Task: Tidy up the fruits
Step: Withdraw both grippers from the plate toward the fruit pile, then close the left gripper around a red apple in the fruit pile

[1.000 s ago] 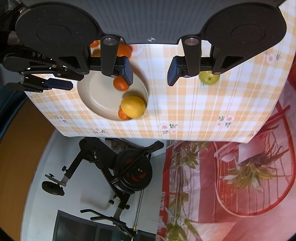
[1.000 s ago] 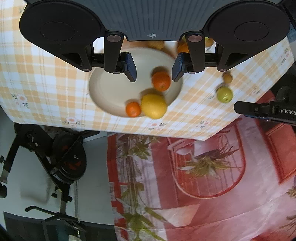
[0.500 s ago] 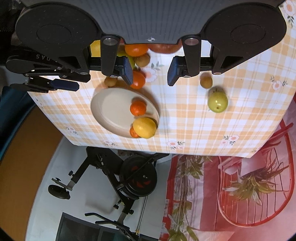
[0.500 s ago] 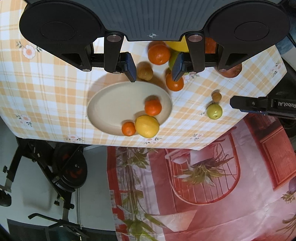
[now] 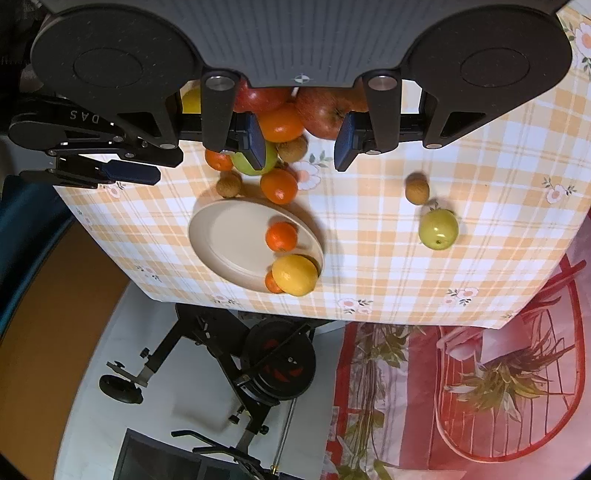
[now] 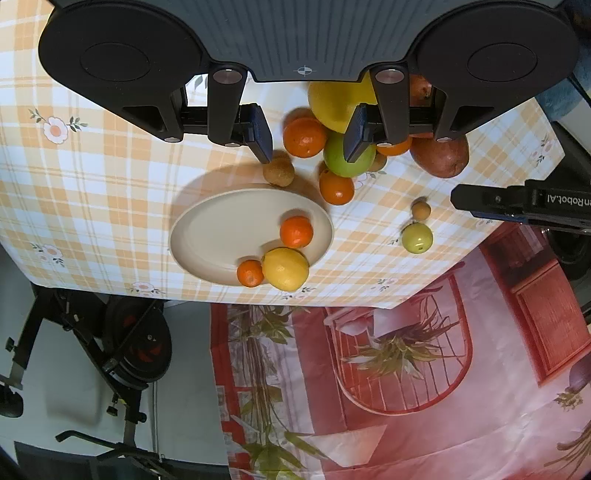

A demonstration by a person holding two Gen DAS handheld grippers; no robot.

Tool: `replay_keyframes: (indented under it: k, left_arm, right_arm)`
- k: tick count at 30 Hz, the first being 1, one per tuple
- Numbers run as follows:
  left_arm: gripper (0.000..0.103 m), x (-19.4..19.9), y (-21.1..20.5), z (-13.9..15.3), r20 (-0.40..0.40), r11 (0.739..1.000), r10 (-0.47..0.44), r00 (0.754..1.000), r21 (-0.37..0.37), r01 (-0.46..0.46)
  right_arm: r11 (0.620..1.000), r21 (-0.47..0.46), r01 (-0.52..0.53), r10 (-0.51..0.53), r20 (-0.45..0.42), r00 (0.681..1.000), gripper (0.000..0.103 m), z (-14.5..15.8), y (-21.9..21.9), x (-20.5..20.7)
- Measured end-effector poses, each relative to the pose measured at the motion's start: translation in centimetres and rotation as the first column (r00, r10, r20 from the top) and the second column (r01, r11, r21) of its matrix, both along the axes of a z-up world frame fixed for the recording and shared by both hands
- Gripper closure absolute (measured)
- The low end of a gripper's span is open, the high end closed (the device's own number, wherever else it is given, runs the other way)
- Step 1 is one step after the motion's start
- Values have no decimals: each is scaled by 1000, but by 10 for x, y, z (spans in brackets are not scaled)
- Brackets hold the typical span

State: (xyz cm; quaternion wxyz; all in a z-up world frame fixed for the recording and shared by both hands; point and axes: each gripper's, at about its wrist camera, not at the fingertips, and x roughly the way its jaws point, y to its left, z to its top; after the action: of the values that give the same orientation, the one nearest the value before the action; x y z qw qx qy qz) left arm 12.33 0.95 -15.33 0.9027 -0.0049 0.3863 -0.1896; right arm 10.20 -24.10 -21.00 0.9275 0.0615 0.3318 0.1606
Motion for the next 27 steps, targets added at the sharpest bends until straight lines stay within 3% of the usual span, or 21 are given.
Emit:
replay_keyframes:
  k: [15, 27]
  left_arm:
    - [60, -19, -10, -8, -30, 998, -51, 998, 24, 51]
    - [60, -34, -6, -24, -97, 998, -61, 993, -17, 60]
  right_arm:
    - [999, -18, -41, 41, -3, 999, 63, -1, 10, -13]
    - [988, -67, -140, 139, -19, 990, 62, -6, 38, -37]
